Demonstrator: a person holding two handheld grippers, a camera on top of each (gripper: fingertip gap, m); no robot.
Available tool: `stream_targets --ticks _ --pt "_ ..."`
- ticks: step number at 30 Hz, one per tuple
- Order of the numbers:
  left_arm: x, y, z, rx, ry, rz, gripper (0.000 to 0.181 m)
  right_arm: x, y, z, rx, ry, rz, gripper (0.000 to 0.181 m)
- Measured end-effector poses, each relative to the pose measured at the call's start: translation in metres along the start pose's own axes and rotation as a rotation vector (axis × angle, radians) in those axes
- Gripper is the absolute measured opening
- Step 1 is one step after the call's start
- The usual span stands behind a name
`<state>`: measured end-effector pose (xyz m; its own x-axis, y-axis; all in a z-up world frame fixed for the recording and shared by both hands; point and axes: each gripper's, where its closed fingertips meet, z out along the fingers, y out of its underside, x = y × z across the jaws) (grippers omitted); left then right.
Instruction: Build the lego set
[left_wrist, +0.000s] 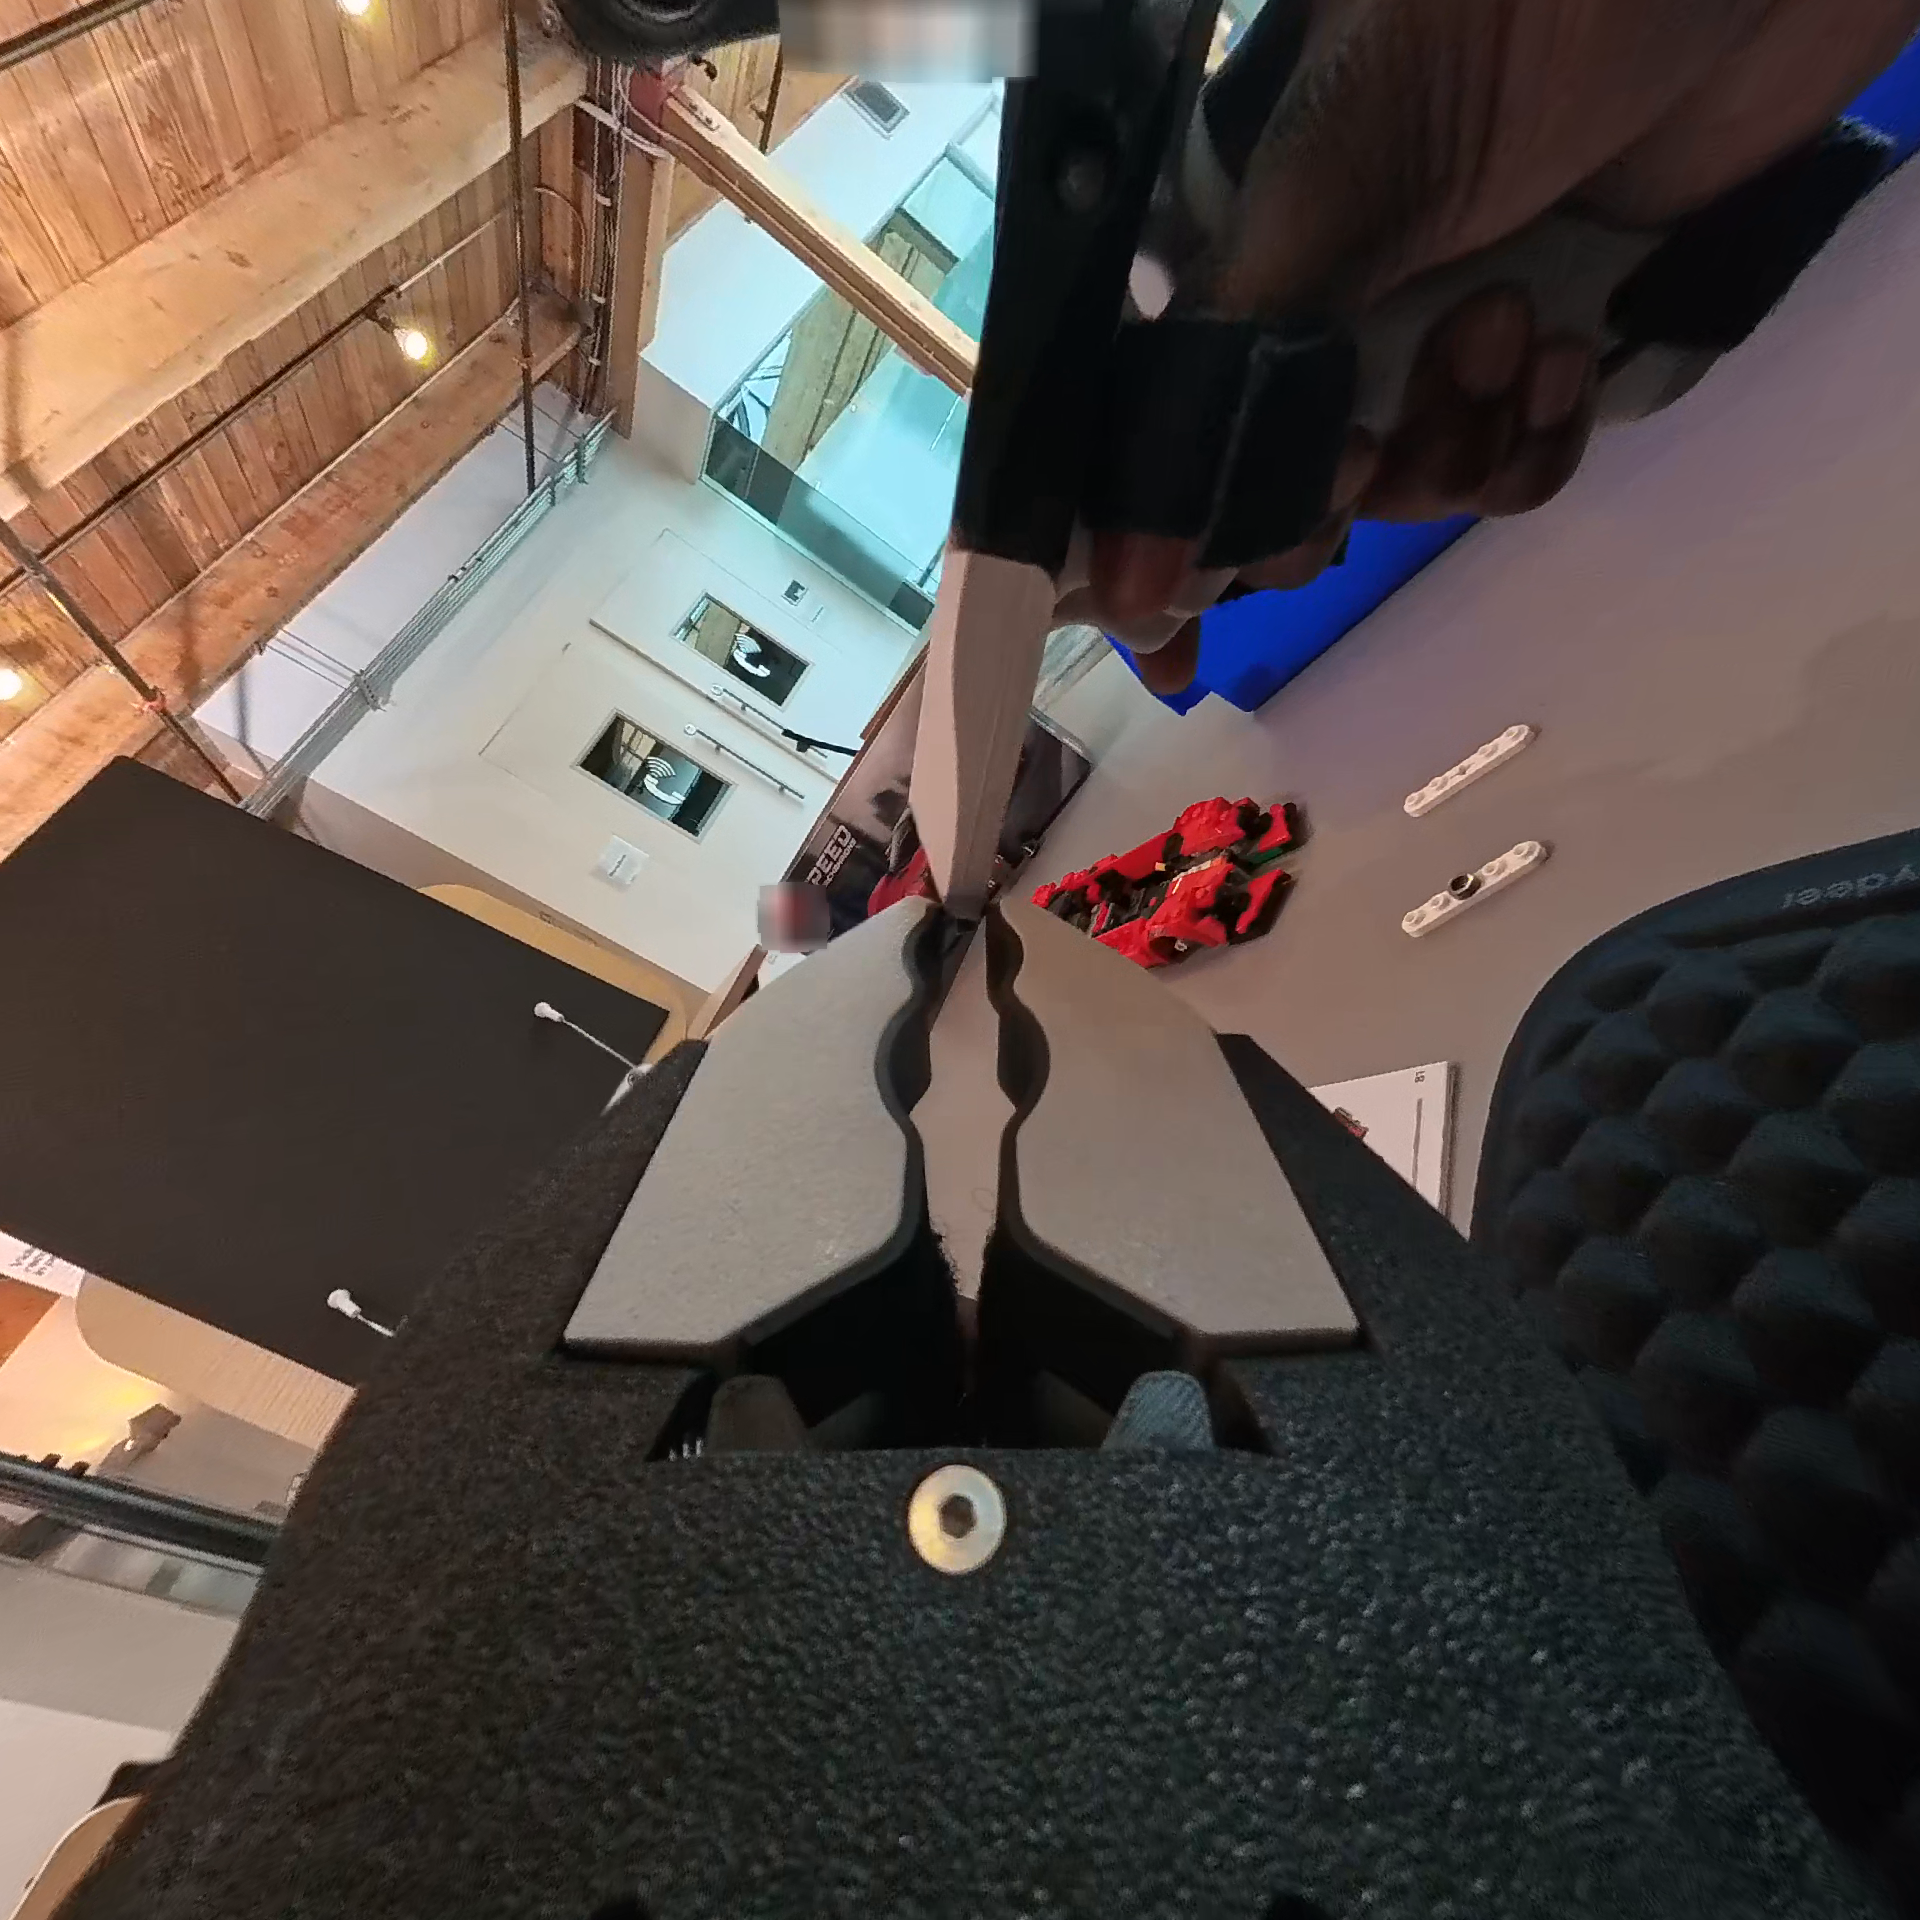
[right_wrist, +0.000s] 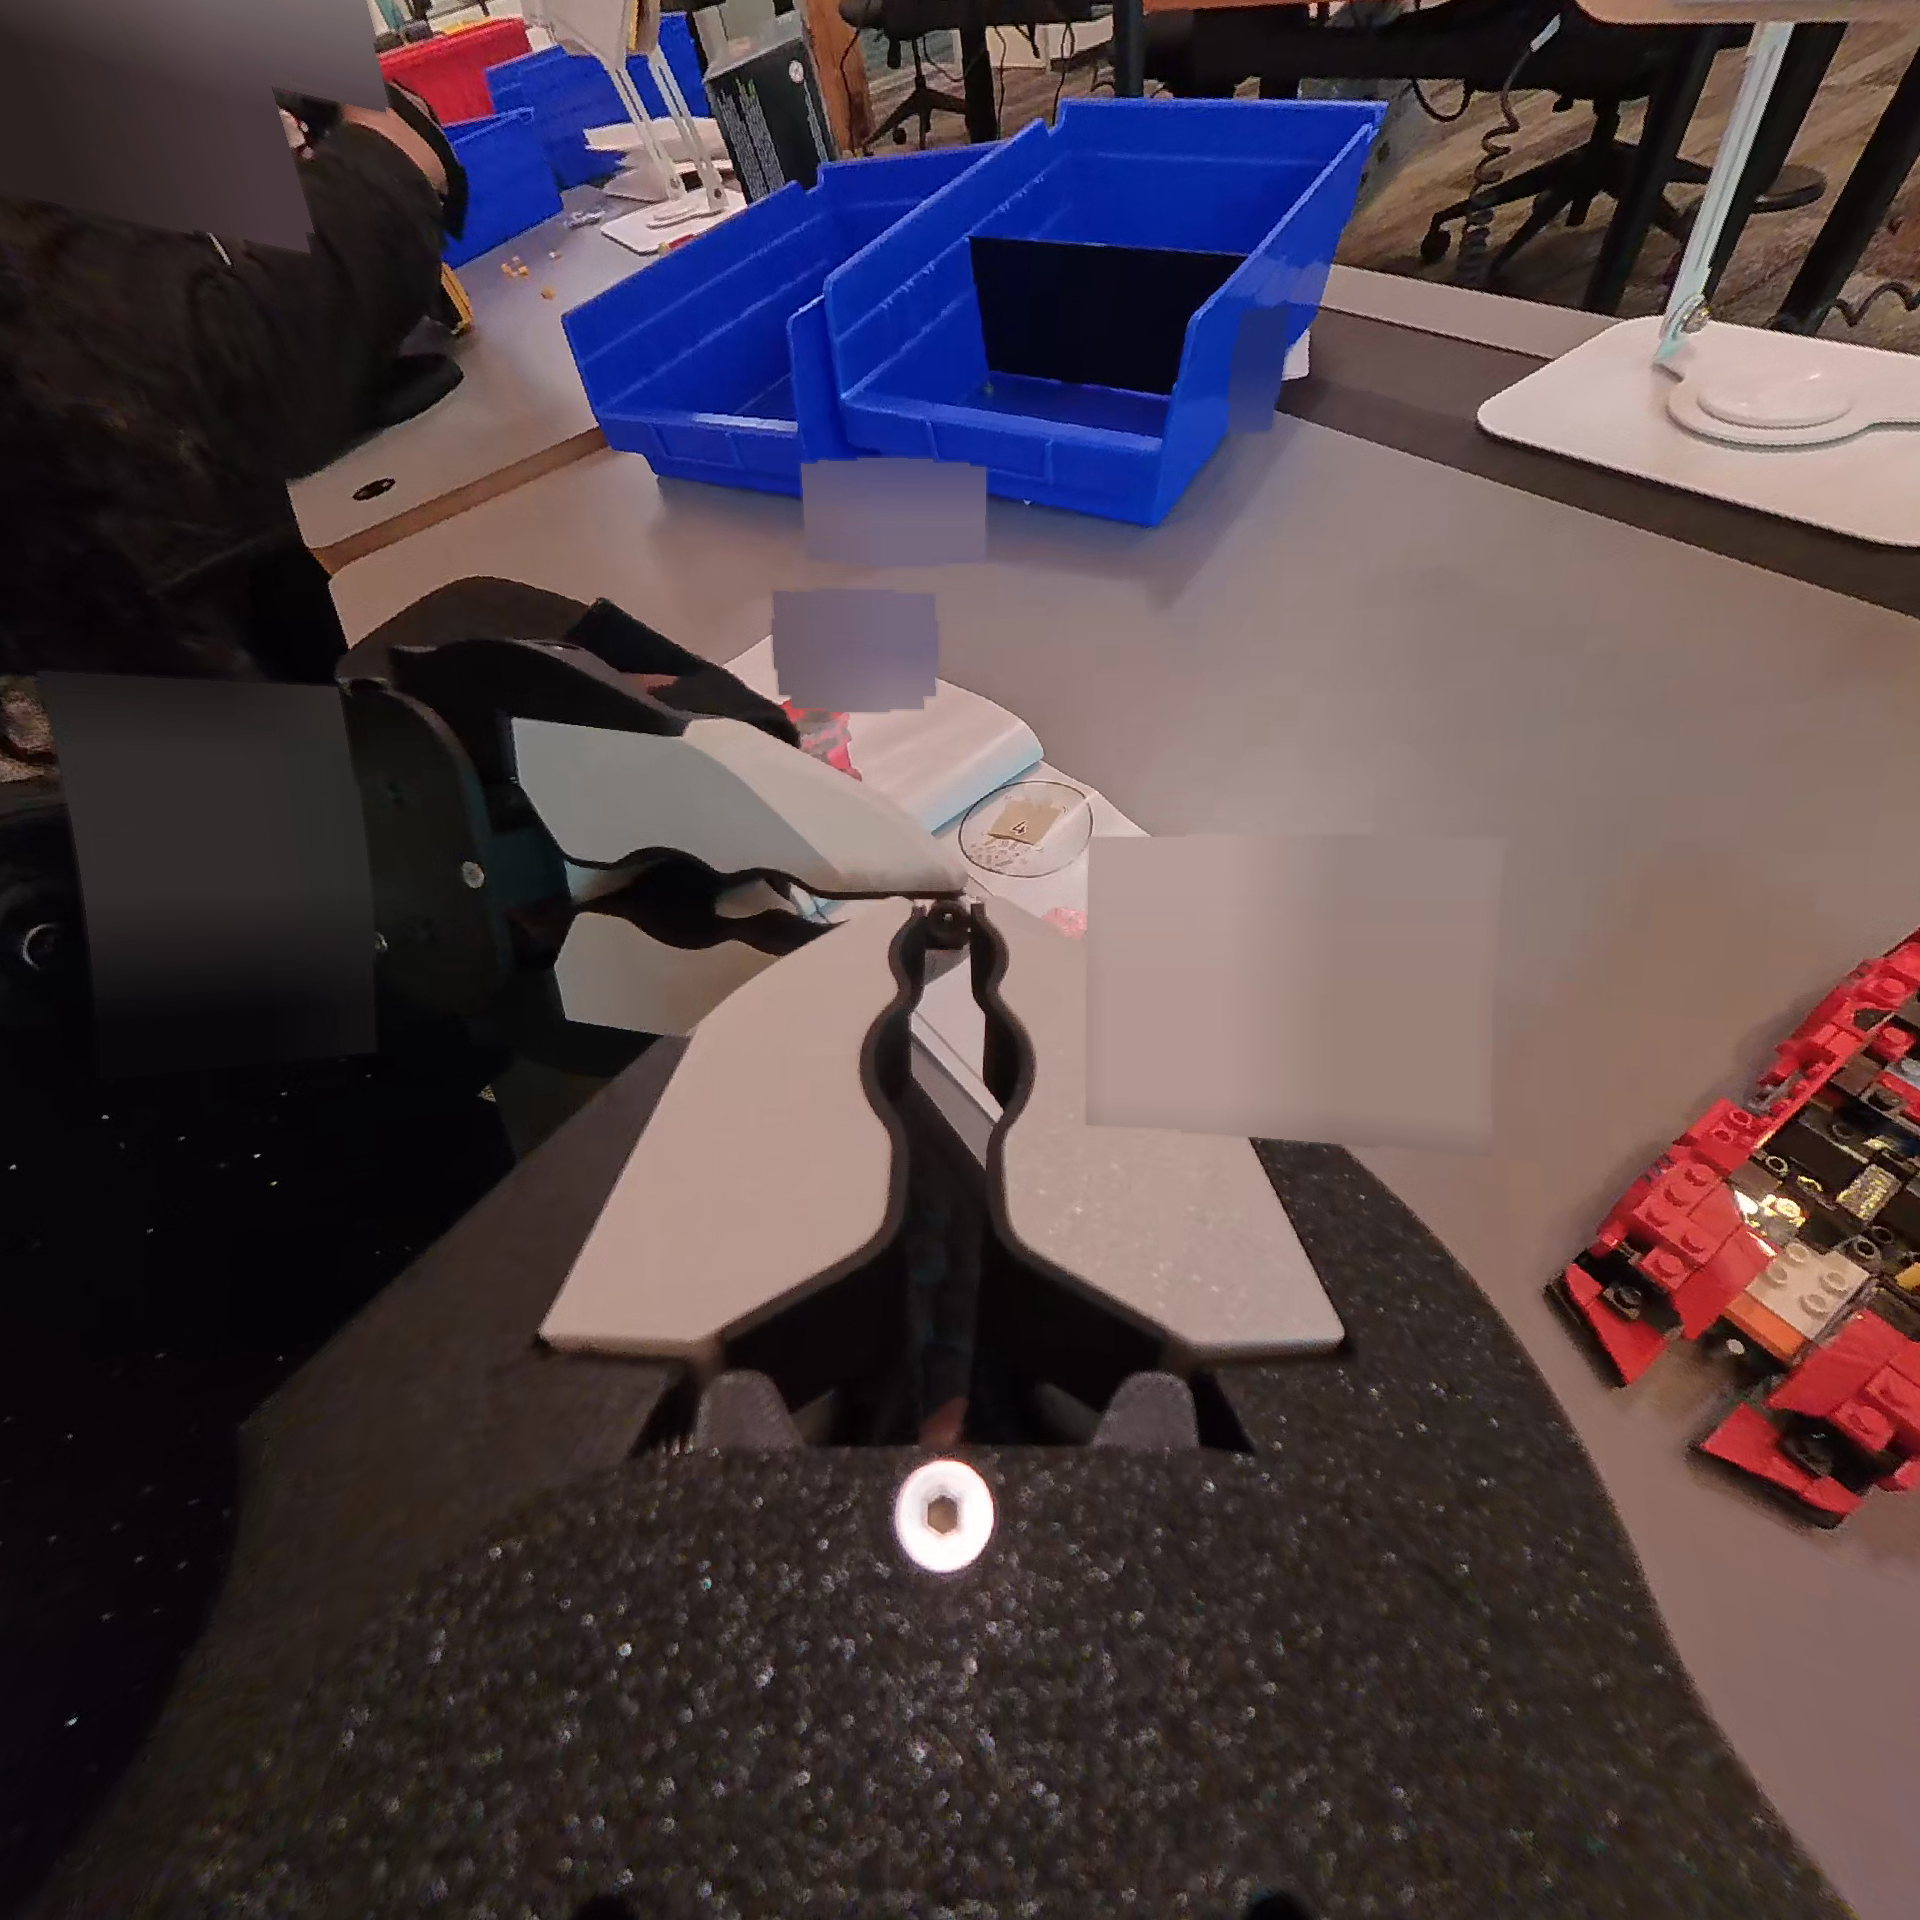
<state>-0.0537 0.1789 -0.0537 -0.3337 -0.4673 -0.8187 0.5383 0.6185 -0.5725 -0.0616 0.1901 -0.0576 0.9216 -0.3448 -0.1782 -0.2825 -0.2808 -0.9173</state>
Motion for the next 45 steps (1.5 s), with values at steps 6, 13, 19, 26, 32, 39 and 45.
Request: stream_targets --ticks 6,13,19,26,32,39,45 --pt "0.003 0.000 0.001 0.003 0.008 -0.018 0.007 0.001 0.003 0.000 -0.027 0.009 -0.021 0.008" --pt "0.016 0.012 0.005 -0.050 0.079 -0.233 0.012 0.039 0.027 -0.048 -0.230 0.053 -0.034 0.008" --pt "0.022 0.017 0.001 0.017 0.176 -0.585 0.007 0.092 0.116 -0.080 -0.650 0.133 -0.009 0.008" --pt "0.026 0.037 -0.001 -0.045 0.207 -0.762 0.006 0.112 0.138 -0.074 -0.728 0.187 0.036 0.008" --pt "0.040 0.049 -0.001 -0.133 0.268 -0.760 0.006 0.113 0.143 -0.070 -0.741 0.185 0.057 0.008" --pt "0.048 0.049 -0.003 -0.146 0.303 -0.716 0.012 0.118 0.144 -0.068 -0.763 0.202 0.068 0.008" --pt "0.049 0.047 -0.005 -0.133 0.320 -0.724 0.013 0.119 0.147 -0.065 -0.801 0.205 0.057 0.008"
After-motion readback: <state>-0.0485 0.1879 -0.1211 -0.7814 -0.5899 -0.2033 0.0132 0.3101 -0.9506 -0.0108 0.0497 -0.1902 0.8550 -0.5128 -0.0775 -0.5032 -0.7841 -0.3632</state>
